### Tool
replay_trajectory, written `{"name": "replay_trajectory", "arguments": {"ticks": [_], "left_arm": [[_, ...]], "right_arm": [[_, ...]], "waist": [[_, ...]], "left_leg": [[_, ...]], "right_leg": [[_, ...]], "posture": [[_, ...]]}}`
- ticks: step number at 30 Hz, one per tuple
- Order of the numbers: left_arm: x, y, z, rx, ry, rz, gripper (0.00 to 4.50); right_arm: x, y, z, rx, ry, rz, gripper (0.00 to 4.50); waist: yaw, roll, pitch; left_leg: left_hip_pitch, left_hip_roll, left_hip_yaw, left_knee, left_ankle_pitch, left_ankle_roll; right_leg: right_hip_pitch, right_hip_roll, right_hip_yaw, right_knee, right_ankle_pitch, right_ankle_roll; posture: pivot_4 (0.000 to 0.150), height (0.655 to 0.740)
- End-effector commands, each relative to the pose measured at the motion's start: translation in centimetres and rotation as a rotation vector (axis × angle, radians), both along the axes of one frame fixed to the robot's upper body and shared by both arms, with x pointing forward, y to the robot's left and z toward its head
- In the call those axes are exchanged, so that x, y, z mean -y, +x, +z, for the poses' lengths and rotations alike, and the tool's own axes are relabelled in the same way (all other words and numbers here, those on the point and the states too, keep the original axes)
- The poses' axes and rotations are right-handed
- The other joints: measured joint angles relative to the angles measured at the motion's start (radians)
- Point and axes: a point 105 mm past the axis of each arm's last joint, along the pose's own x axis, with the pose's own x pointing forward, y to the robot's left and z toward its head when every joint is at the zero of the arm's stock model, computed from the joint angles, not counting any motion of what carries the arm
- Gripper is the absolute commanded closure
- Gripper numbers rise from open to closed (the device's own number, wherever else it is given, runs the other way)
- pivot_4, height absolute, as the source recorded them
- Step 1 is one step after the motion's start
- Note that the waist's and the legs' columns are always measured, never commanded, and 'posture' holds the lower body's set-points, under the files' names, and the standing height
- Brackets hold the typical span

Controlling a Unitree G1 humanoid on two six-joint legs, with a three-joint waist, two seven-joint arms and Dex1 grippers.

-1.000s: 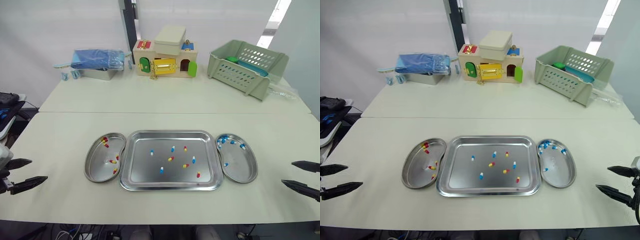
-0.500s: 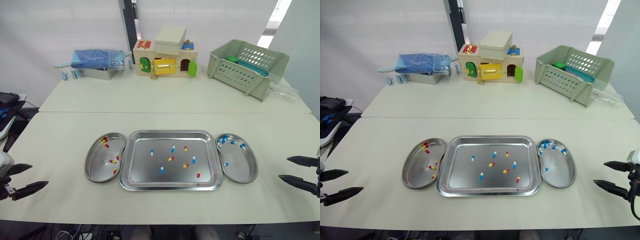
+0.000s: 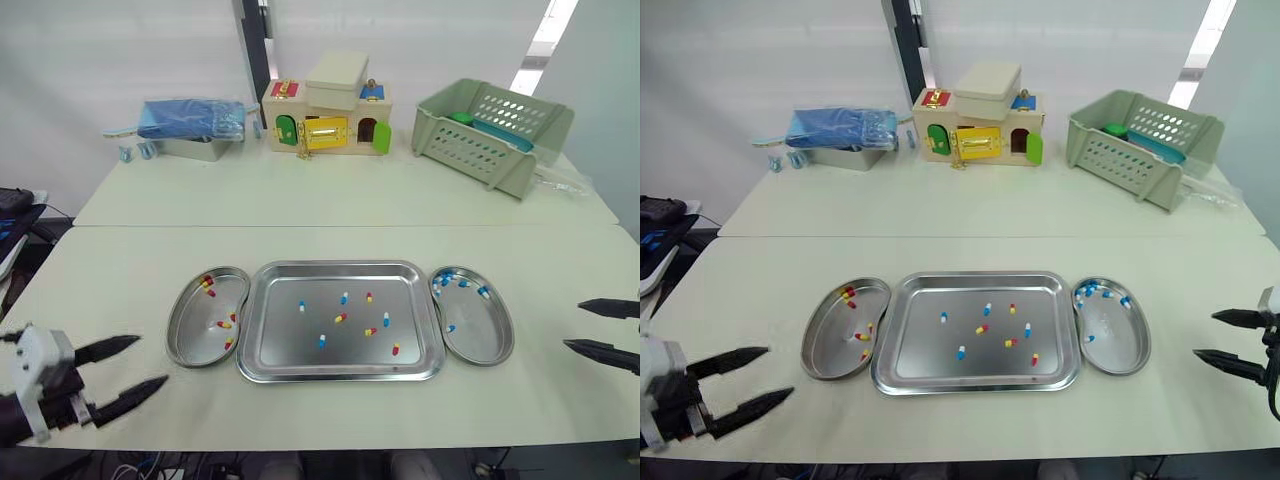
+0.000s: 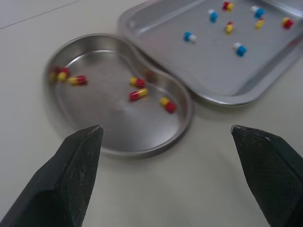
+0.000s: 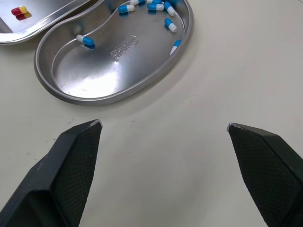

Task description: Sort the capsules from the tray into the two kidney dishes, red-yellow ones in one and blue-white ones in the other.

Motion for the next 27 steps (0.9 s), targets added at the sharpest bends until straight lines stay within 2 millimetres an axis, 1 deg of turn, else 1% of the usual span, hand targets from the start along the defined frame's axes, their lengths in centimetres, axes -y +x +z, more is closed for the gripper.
{"name": "replay_trajectory", "arguments": {"ticks": [1, 2, 4, 6, 7, 9, 11, 16, 19, 20, 23, 26, 27], "left_arm": [[3.6, -3.0, -1.9, 0.081, -0.046, -0.103, 0.04], [4.1, -3.4, -2.2, 0.102, -0.064, -0.099, 0.04], [4.7, -4.0, -3.2, 0.126, -0.089, -0.097, 0.04], [5.2, -4.4, -4.0, 0.148, -0.114, -0.076, 0.04], [5.3, -4.5, -4.2, 0.158, -0.12, -0.067, 0.04], [5.3, -4.6, -4.4, 0.199, -0.125, -0.049, 0.04], [5.2, -4.6, -4.5, 0.227, -0.121, -0.029, 0.04], [6.0, -5.1, -4.8, 0.217, -0.14, -0.033, 0.04], [6.3, -4.9, -4.8, 0.222, -0.153, -0.02, 0.04], [6.4, -4.7, -4.7, 0.227, -0.157, -0.011, 0.04], [6.6, -4.2, -4.7, 0.228, -0.171, 0.006, 0.04], [6.8, -3.8, -4.8, 0.236, -0.174, 0.009, 0.04], [6.8, -3.5, -4.7, 0.248, -0.178, 0.024, 0.04]], "right_arm": [[-0.1, -0.1, 0.6, -0.015, -0.041, 0.043, 0.0], [-0.1, -0.2, 0.5, -0.025, -0.048, 0.05, 0.0], [-0.4, 0.1, 1.1, -0.021, -0.049, 0.066, 0.0], [-0.7, 0.4, 1.8, -0.013, -0.051, 0.087, 0.0], [-0.8, 0.5, 2.0, -0.012, -0.053, 0.093, 0.0], [-1.2, 0.5, 2.3, -0.022, -0.047, 0.111, 0.0], [-2.2, 0.5, 3.0, -0.03, -0.035, 0.145, 0.0], [-8.0, 1.4, 6.0, 0.022, 0.073, 0.306, 0.0], [-12.5, 1.9, 7.3, 0.048, 0.126, 0.423, 0.0], [-13.9, 2.0, 7.3, 0.043, 0.132, 0.46, 0.0], [-18.2, 2.8, 6.5, 0.032, 0.123, 0.567, 0.0], [-21.2, 3.5, 5.7, 0.015, 0.112, 0.633, 0.0], [-23.3, 4.2, 5.3, 0.022, 0.122, 0.667, 0.0]], "waist": [[-0.001, 0.003, -0.002], [0.002, 0.003, -0.001], [0.011, 0.002, -0.001], [0.02, 0.005, -0.003], [0.022, 0.006, -0.003], [0.023, 0.005, -0.003], [0.023, 0.005, -0.003], [0.012, 0.006, -0.003], [0.006, 0.004, -0.003], [0.006, 0.004, -0.002], [0.007, 0.001, -0.001], [0.008, 0.001, -0.001], [0.009, 0.0, -0.001]], "left_leg": [[0.0, 0.0, 0.002, 0.0, 0.0, 0.0], [0.001, -0.001, 0.004, 0.0, 0.0, 0.0], [0.001, -0.001, 0.003, 0.001, 0.0, 0.0], [0.001, -0.001, 0.002, 0.002, 0.0, 0.0], [0.001, -0.001, 0.003, 0.002, 0.0, 0.0], [0.001, -0.001, 0.003, 0.002, 0.0, 0.0], [0.0, -0.001, 0.002, 0.002, 0.0, 0.0], [0.0, -0.001, 0.003, 0.002, -0.001, 0.001], [0.0, 0.0, 0.003, 0.002, -0.001, 0.001], [0.0, 0.0, 0.002, 0.002, -0.001, 0.001], [-0.001, 0.0, 0.001, 0.002, -0.001, 0.001], [-0.002, -0.001, 0.0, 0.002, -0.001, 0.001], [-0.002, -0.001, 0.0, 0.001, -0.001, 0.001]], "right_leg": [[0.0, -0.001, 0.002, -0.001, 0.0, 0.0], [0.001, -0.002, 0.003, -0.002, 0.0, 0.001], [0.001, -0.001, 0.002, -0.002, 0.001, 0.001], [0.001, 0.0, 0.001, -0.001, 0.001, 0.001], [0.002, -0.001, 0.002, -0.001, 0.001, 0.002], [0.002, -0.001, 0.002, -0.002, 0.001, 0.002], [0.002, -0.001, 0.001, -0.003, 0.001, 0.002], [0.001, -0.001, 0.002, -0.003, 0.001, 0.002], [0.001, 0.0, 0.002, -0.003, 0.001, 0.002], [0.001, 0.0, 0.001, -0.003, 0.001, 0.002], [0.001, 0.0, 0.0, -0.003, 0.001, 0.002], [0.0, 0.0, 0.0, -0.004, 0.001, 0.002], [0.0, 0.0, 0.0, -0.003, 0.001, 0.002]], "posture": [[0.15, 0.74], [0.15, 0.74], [0.15, 0.74], [0.15, 0.74], [0.15, 0.74], [0.15, 0.74], [0.15, 0.74], [0.15, 0.74], [0.15, 0.74], [0.15, 0.74], [0.15, 0.74], [0.15, 0.74], [0.15, 0.74]]}}
